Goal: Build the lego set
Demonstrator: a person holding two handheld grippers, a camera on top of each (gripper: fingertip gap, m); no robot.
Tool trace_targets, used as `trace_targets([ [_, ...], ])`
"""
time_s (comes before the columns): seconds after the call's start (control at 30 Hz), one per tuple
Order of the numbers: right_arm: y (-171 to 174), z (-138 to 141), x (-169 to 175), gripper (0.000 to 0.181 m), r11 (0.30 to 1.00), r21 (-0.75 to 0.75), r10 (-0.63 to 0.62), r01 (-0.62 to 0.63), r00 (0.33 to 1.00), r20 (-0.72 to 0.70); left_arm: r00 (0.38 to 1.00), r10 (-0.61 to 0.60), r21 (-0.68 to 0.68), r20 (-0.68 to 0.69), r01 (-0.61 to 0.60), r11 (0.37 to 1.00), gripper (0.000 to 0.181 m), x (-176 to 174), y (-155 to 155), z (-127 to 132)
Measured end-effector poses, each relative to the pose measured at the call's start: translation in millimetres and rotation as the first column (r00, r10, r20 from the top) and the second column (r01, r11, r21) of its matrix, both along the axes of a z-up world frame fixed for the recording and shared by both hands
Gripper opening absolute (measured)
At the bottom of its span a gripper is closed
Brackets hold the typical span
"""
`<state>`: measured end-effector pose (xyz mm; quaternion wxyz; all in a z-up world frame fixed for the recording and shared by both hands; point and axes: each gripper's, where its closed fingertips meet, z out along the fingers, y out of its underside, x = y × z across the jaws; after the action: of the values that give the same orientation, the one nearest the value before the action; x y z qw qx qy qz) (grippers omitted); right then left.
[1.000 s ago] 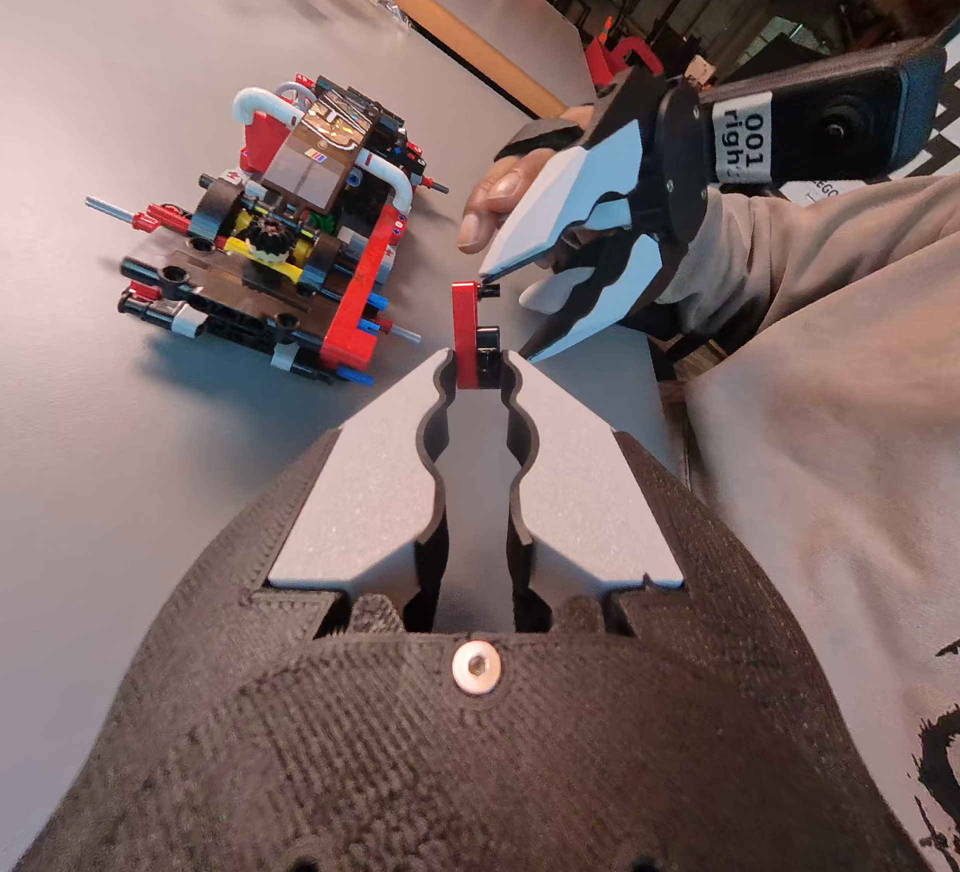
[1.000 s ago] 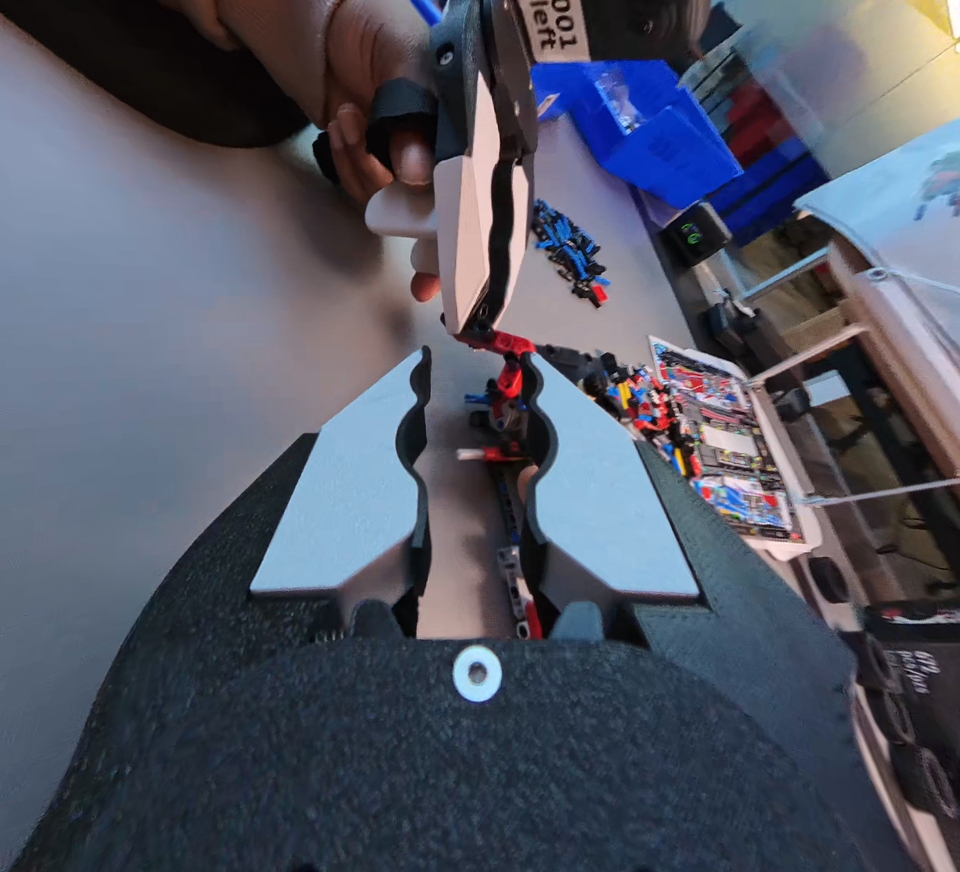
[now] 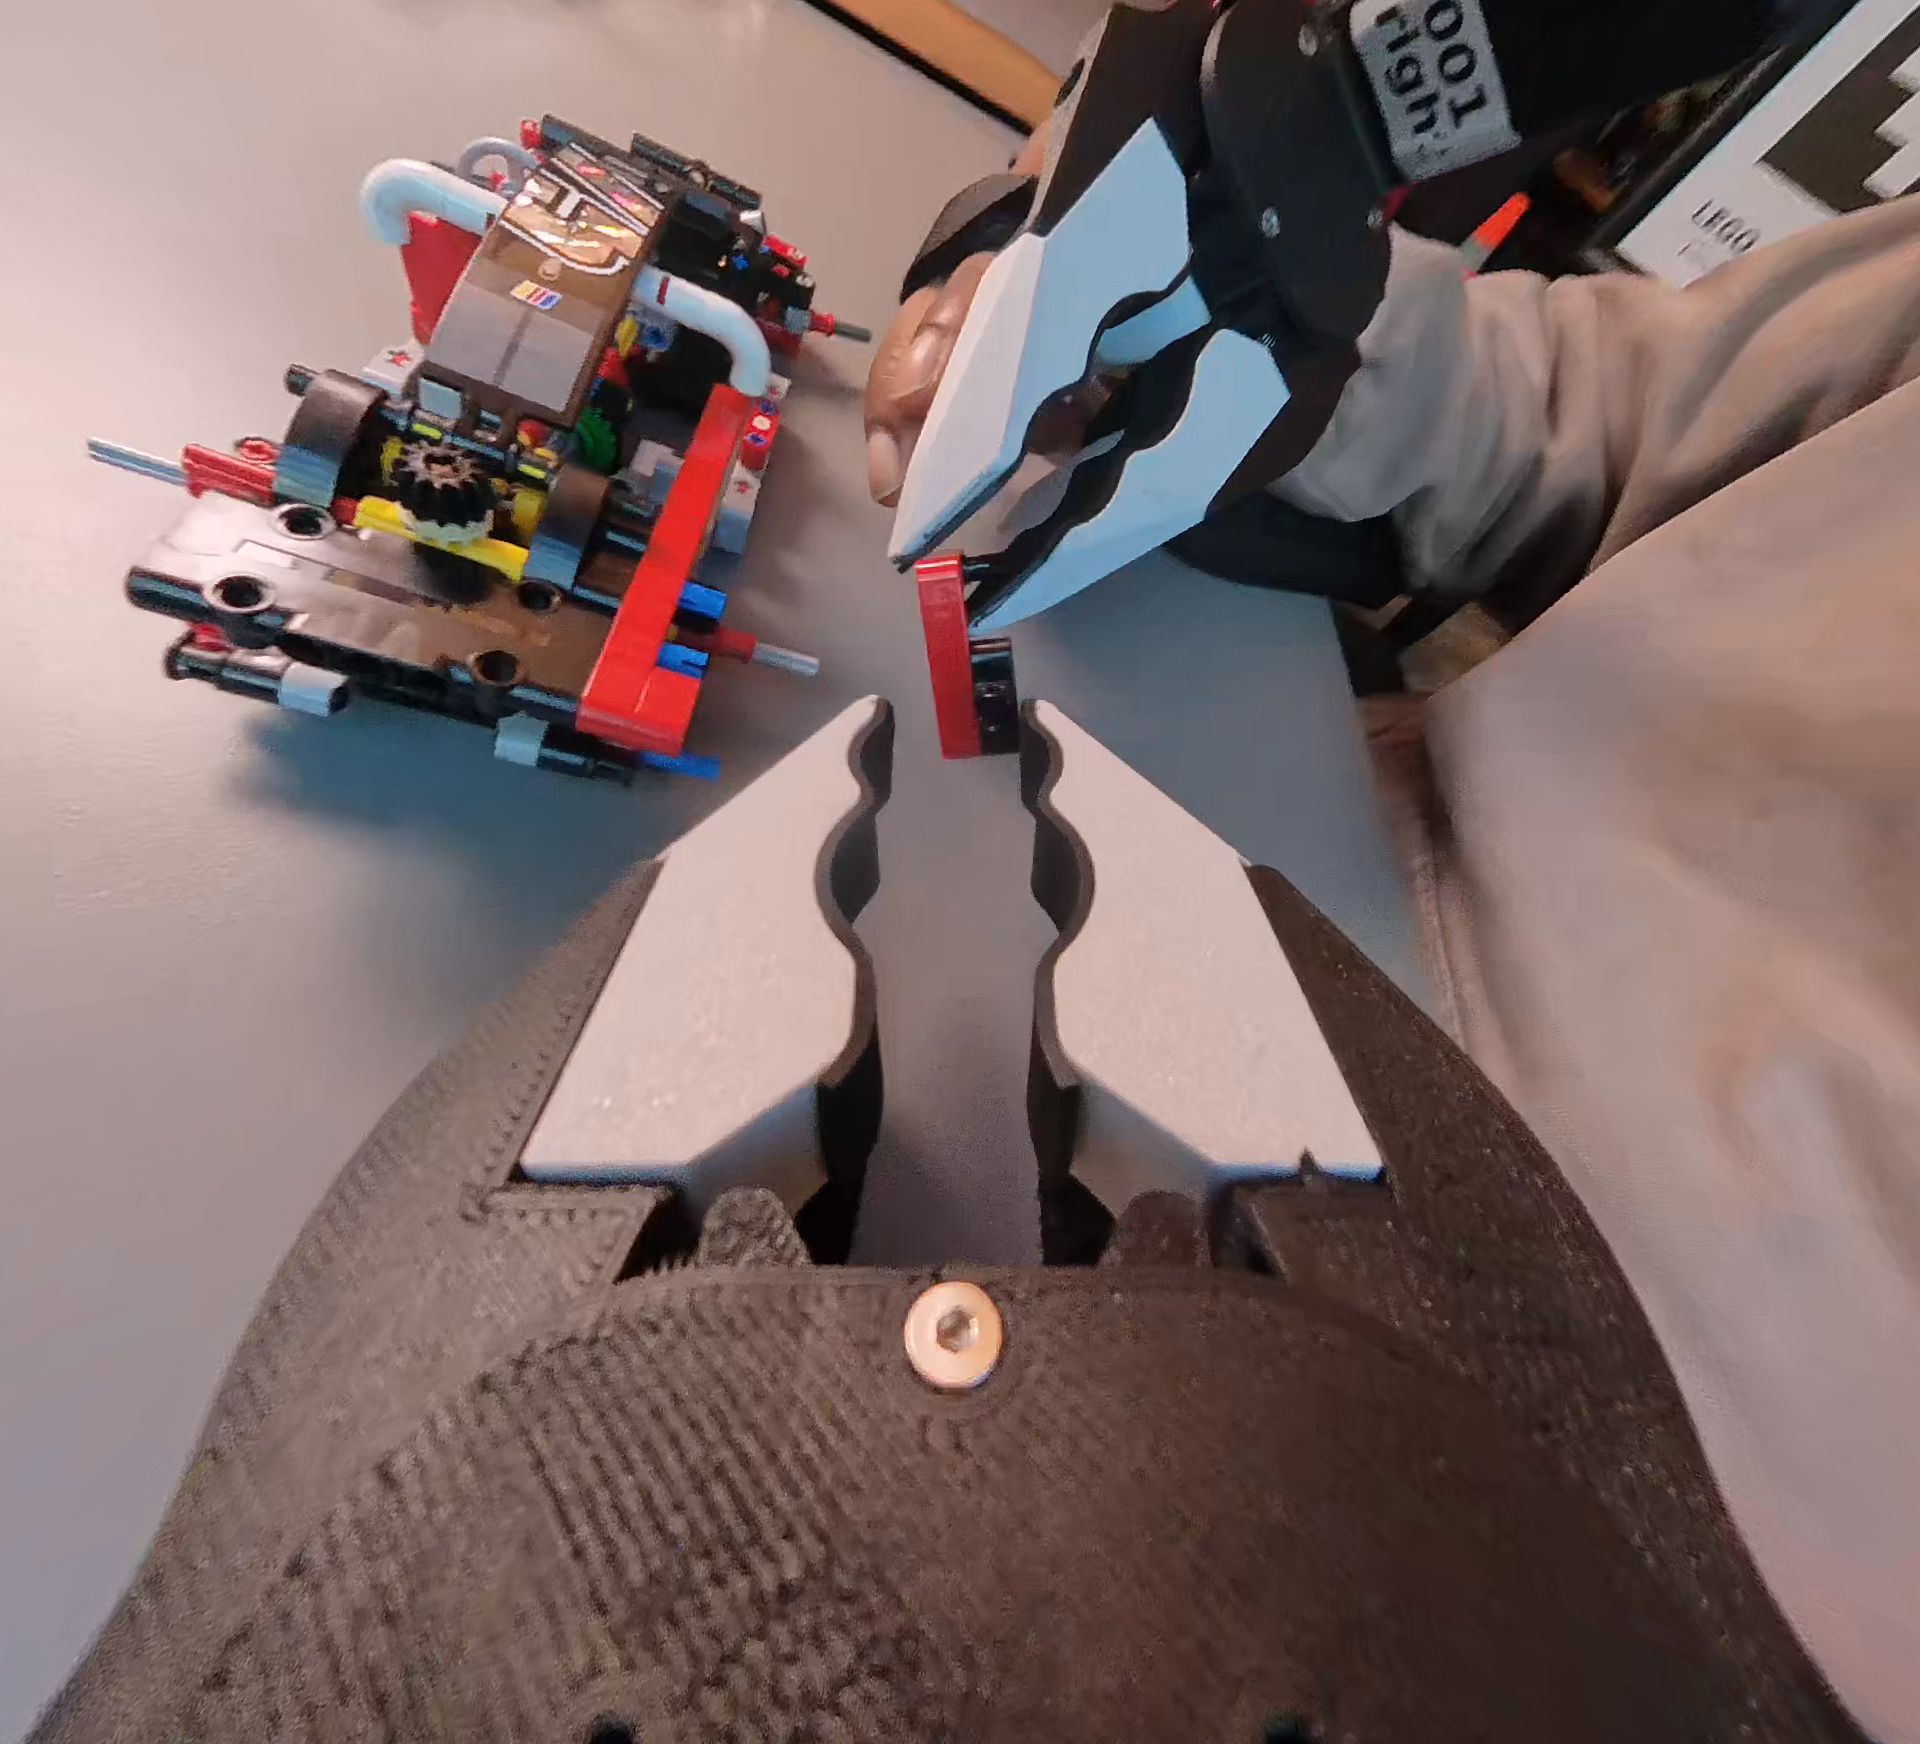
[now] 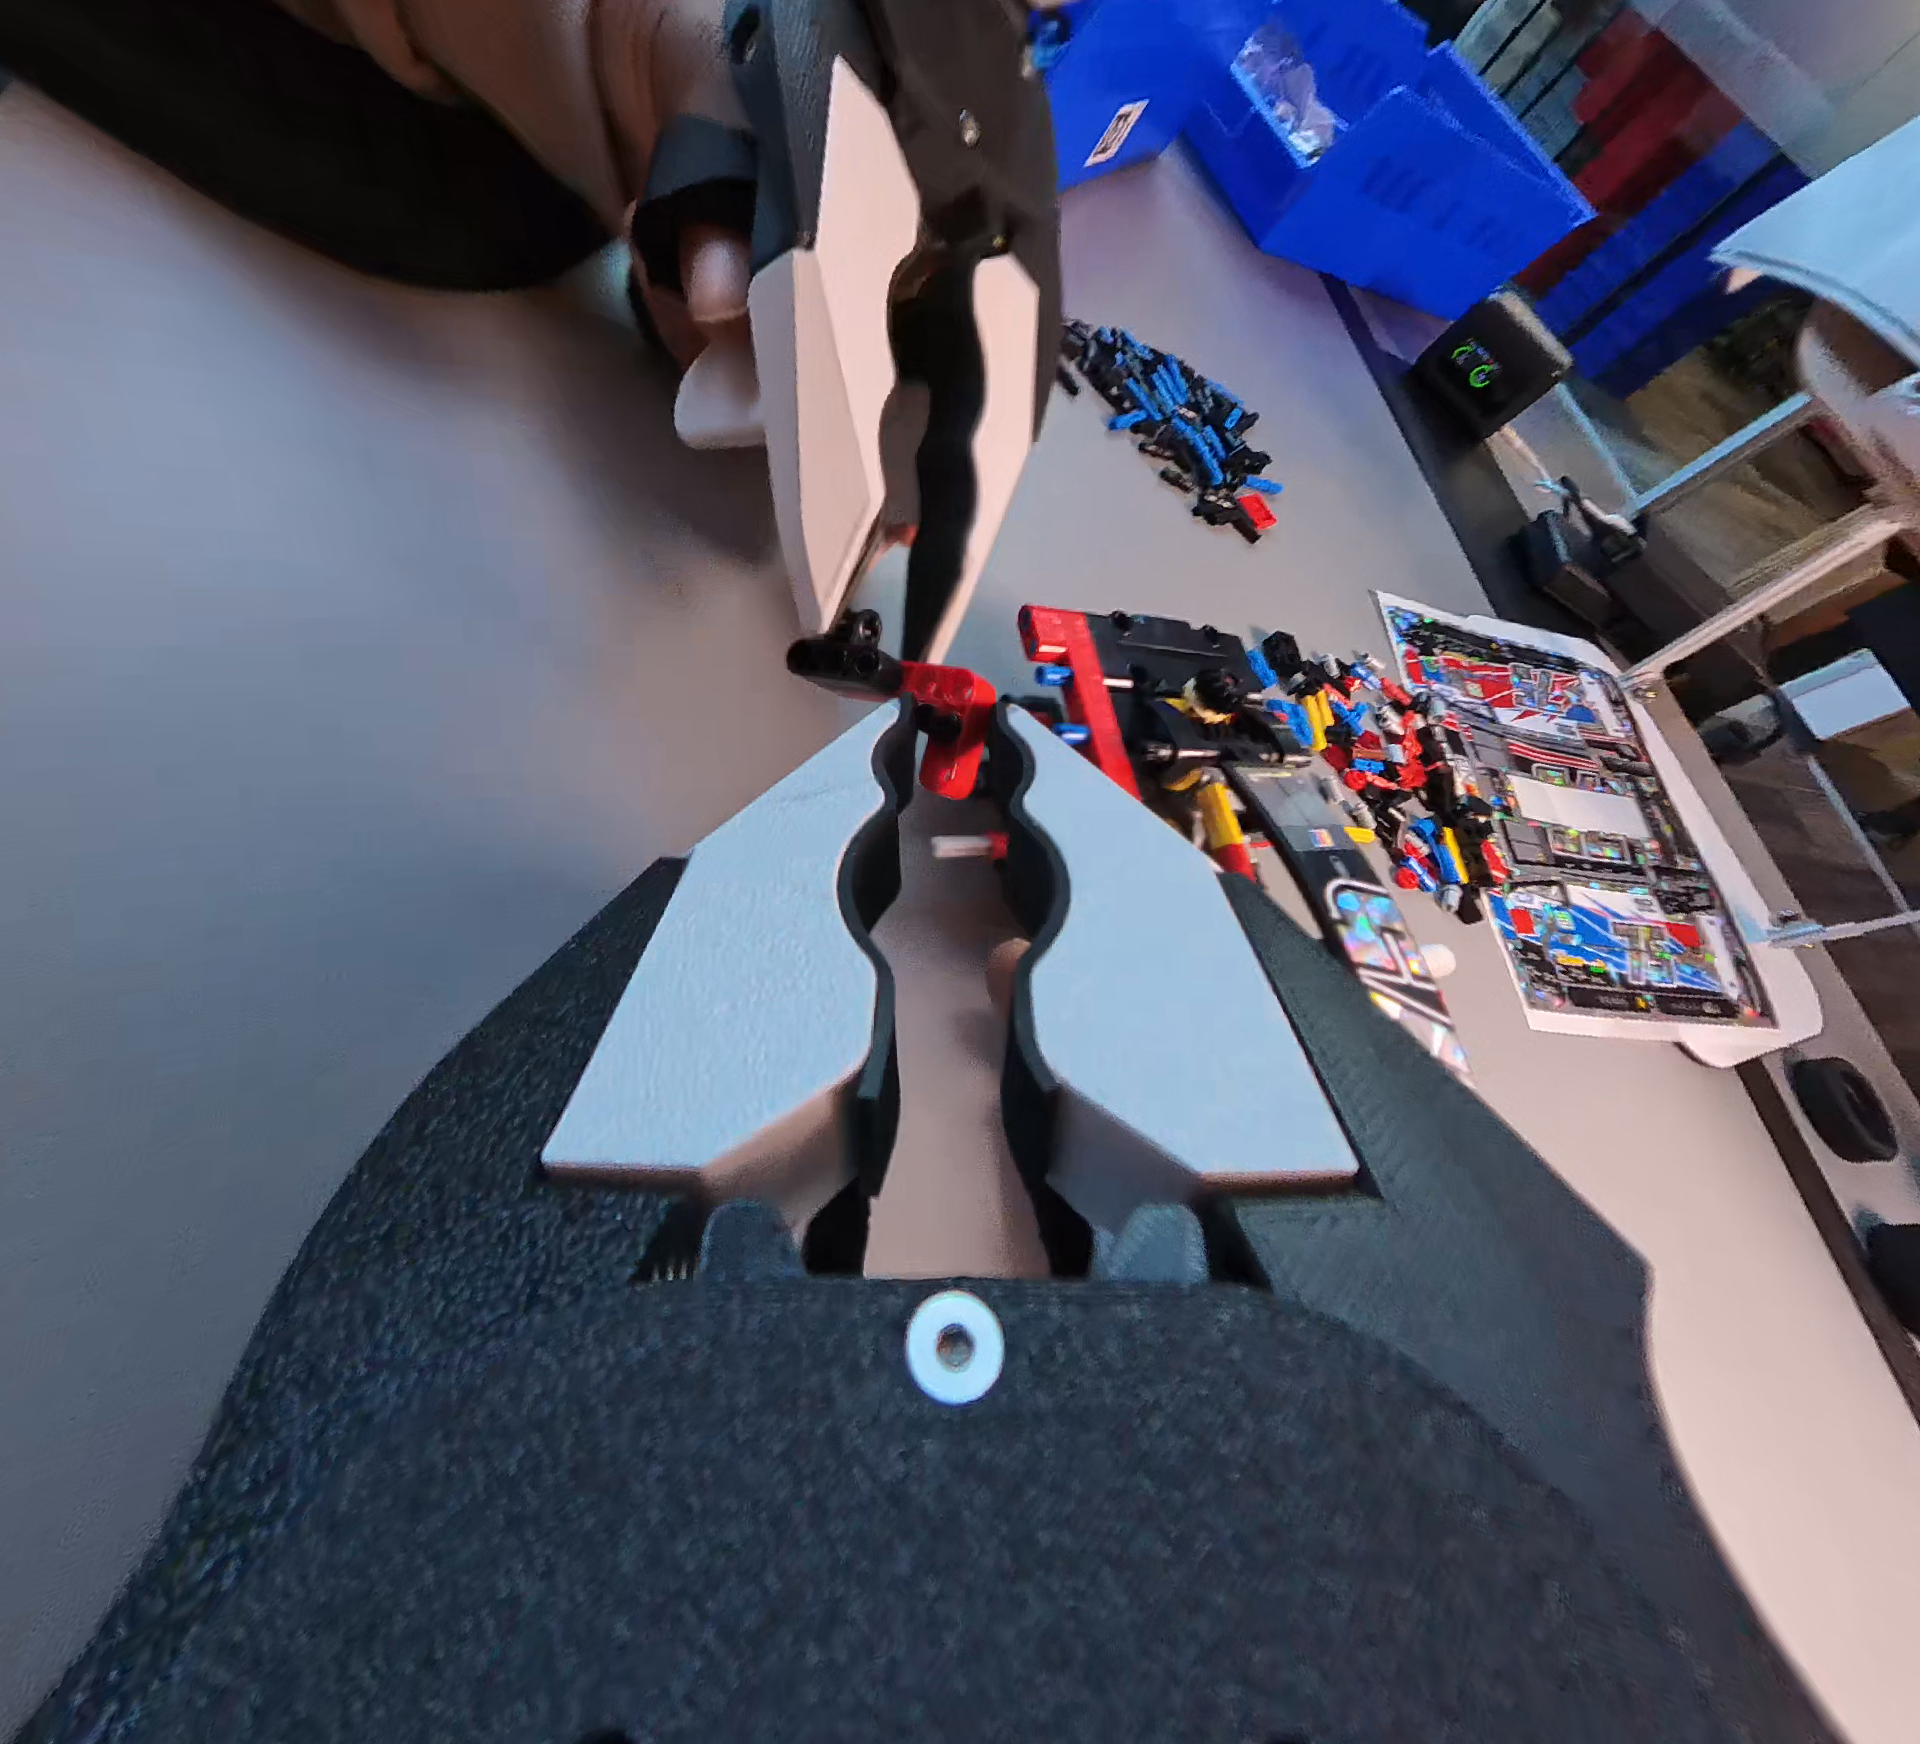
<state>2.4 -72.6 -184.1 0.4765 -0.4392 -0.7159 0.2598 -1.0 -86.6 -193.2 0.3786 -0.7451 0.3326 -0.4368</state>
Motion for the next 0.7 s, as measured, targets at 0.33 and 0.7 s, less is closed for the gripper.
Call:
trace_targets([
  [0.33, 4.2, -16.7, -6.2, 0.010, 0.979, 0.202, -0.013, -0.005, 0.996, 0.087, 0.984, 0.012, 0.091, -0.178, 0.004, 0.996, 0.024, -2.1, 1.3, -18.6],
  [0.7, 4.0, -17.3, -11.7, 0.010, 0.964, 0.265, -0.015, -0.005, 0.997, 0.073, 0.961, 0.058, 0.170, -0.271, -0.012, 0.985, 0.017, 1.6, 6.1, -25.0],
])
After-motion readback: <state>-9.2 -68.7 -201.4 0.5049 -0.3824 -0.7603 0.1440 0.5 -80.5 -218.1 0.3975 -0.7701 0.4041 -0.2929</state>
